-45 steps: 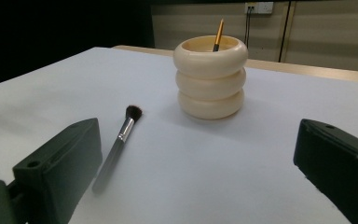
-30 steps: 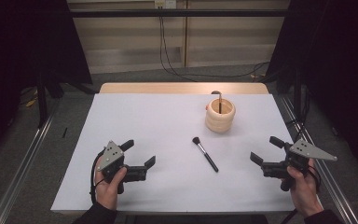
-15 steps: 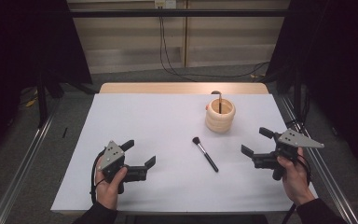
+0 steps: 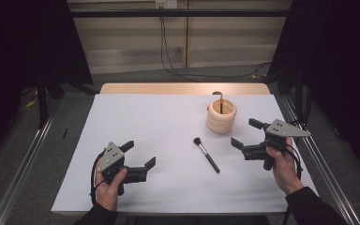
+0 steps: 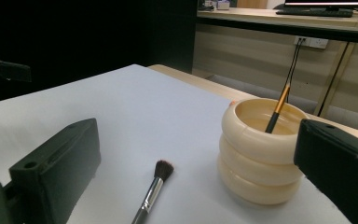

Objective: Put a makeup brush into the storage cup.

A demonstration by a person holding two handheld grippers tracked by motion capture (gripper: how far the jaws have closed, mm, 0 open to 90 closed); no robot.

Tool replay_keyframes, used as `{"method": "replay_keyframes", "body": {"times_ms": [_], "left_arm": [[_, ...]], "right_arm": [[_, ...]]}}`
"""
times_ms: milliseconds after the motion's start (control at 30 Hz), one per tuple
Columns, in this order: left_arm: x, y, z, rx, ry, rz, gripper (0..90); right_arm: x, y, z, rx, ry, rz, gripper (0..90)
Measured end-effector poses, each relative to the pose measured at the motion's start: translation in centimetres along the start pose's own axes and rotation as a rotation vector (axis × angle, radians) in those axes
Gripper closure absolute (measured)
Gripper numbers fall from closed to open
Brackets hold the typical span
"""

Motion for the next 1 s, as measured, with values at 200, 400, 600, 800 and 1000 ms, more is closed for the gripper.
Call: {"method": "replay_keyframes", "body": {"times_ms": [200, 400, 600, 800, 1000], "left_arm": [[-0.2, 0.0, -0.2, -0.013, -0.008, 0.010, 2.2], [-0.2, -0.1, -0.3, -0.009, -0.016, 0.011, 2.2], [-0.1, -0.1, -0.3, -0.010, -0.014, 0.008, 2.2], [-0.3, -0.1, -0.3, -0.011, -0.014, 0.016, 2.2], [-0.2, -0.1, -0.3, -0.008, -0.014, 0.013, 2.2]], "right_arm": [[-0.4, 1.3, 0.3, -0.025, -0.008, 0.016, 0.5], [-0.6, 2.2, 0.7, -0.036, -0.016, 0.047, 0.6], [-0.5, 3.3, 0.9, -0.064, -0.015, 0.058, 3.5], [-0.3, 4.8, 0.4, -0.154, 0.003, 0.063, 9.7], [-0.1, 5.7, 0.2, -0.212, 0.013, 0.087, 15.6]]}}
Point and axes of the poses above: each handheld gripper's, and its own axes: y roughly forward along the jaws, z roughly out of its top, x roughly to its right, the point moved 4 cm from there along y, roughly forward along the jaws, and after that the axes turned 4 degrees about z, right-handed, at the moved point
